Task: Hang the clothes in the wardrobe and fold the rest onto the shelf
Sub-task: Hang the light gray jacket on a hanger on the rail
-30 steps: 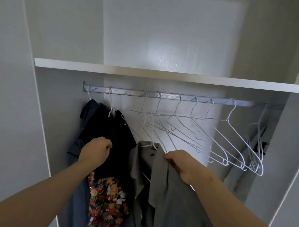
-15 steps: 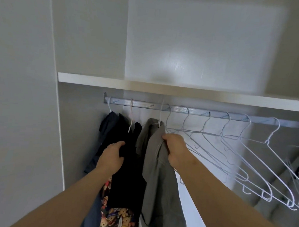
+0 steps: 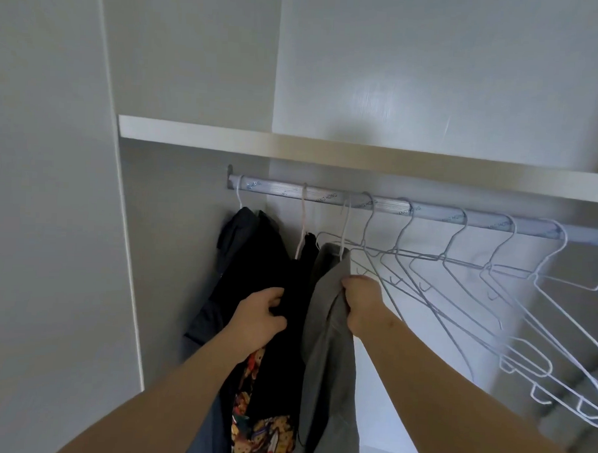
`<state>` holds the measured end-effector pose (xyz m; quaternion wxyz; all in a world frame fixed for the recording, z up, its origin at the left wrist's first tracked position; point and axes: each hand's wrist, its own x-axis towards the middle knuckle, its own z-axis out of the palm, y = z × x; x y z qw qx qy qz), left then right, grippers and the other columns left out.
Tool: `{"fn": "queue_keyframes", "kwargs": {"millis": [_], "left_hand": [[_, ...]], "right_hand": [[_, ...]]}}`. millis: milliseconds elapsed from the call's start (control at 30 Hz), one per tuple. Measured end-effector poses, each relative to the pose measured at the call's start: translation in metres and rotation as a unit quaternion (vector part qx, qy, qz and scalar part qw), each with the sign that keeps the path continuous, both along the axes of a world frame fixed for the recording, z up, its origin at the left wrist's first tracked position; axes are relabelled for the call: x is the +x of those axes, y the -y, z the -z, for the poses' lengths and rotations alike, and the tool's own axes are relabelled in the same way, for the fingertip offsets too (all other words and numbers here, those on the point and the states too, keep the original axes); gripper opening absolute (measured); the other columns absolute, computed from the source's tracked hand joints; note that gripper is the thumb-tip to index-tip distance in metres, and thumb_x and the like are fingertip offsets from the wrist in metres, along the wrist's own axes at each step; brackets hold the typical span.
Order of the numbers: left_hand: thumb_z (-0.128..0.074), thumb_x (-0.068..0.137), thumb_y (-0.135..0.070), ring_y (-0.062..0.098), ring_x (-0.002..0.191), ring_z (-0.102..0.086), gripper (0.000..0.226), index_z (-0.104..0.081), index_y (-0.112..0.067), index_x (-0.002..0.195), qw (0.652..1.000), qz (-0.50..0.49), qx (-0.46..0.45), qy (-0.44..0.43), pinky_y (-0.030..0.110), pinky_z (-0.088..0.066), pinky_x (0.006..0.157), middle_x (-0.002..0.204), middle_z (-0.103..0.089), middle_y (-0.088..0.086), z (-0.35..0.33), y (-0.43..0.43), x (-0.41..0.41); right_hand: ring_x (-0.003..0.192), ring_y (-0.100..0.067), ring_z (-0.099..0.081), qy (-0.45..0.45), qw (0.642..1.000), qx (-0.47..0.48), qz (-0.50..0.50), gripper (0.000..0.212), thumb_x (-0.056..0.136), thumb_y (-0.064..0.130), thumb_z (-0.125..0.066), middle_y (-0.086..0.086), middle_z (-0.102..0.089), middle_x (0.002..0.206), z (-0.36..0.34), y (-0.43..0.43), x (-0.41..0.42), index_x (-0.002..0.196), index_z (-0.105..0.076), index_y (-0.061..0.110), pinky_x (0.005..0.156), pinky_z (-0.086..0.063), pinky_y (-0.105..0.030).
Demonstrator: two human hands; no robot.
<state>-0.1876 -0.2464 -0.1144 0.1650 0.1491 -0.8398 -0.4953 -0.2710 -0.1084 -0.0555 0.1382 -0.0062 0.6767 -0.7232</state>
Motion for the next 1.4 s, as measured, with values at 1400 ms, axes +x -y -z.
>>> {"fn": "queue_keyframes", "kwargs": {"millis": [1400], "left_hand": [[-0.055,0.091,-0.015,0.005,0.053,-0.051,0.014,-0.062,-0.027,0.086,0.977,-0.003,0.214,-0.001,0.017,-0.041,0.046,0.066,-0.056,-0.006,-0.024,-0.141,0.040]], "right_hand": [[0.073,-0.012,-0.054,-0.021,0.997,-0.038,0.058,0.012,0.091,0.012,-0.051,-0.001,-0.060,0.091,0.058,-0.099,0.081,0.090,-0.056,0.023,0.059,-0.044,-0.021]]}}
